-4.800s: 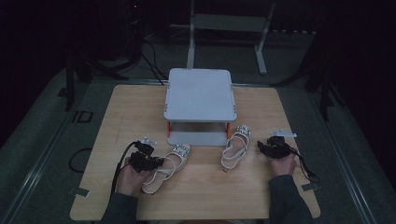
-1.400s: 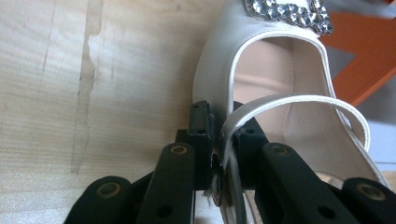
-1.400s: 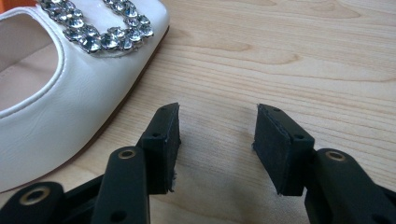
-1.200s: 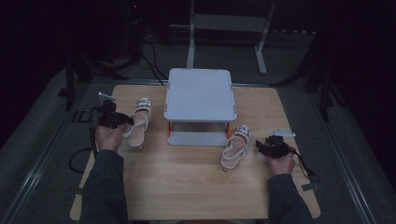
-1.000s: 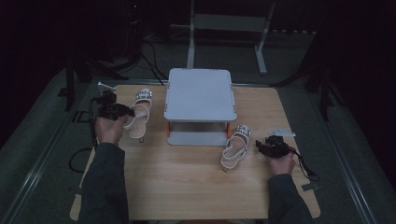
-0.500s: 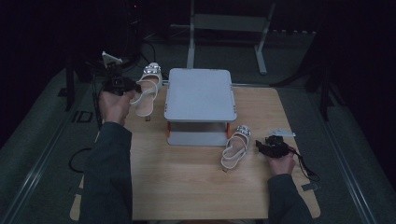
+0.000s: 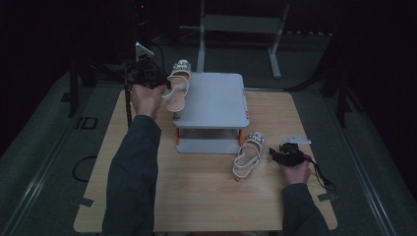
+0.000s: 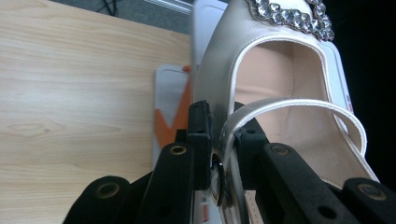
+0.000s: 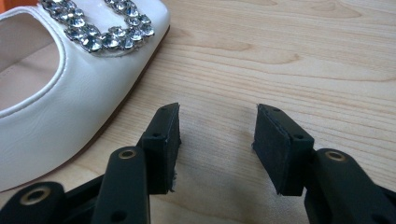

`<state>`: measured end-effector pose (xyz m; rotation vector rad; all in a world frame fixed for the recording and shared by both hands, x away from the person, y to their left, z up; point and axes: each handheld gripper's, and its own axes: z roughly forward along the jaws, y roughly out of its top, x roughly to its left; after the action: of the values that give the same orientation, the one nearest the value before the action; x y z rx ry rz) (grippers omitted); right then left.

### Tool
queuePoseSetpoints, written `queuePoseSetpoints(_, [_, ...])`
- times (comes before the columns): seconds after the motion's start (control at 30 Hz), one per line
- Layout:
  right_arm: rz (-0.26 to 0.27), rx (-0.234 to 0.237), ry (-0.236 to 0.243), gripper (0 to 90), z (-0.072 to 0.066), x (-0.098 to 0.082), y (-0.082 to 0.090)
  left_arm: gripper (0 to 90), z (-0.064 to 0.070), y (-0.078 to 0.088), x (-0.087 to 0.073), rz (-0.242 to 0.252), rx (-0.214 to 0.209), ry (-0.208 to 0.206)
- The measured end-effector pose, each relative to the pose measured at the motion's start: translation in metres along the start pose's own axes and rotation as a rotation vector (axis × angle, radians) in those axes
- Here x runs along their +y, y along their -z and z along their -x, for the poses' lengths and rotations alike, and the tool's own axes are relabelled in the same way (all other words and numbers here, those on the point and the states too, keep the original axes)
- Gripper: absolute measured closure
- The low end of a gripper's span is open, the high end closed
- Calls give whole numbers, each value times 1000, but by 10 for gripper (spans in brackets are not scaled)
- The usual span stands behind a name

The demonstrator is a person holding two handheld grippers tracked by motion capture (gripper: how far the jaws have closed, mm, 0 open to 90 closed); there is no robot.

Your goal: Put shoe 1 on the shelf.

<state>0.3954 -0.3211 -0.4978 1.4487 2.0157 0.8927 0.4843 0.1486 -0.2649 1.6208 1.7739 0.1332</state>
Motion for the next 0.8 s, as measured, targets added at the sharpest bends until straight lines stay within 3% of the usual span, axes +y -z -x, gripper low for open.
queuePoseSetpoints(0.33, [1, -1, 1, 505, 0, 0, 0, 808, 34, -28, -8, -34, 0, -30])
queuePoseSetpoints(0.43, [0, -1, 1, 505, 0, 0, 0, 807, 41, -33, -9, -30, 17, -29])
queuePoseSetpoints(0.8, [0, 1, 2, 505, 0, 0, 0, 805, 48, -46, -11, -53, 18, -3])
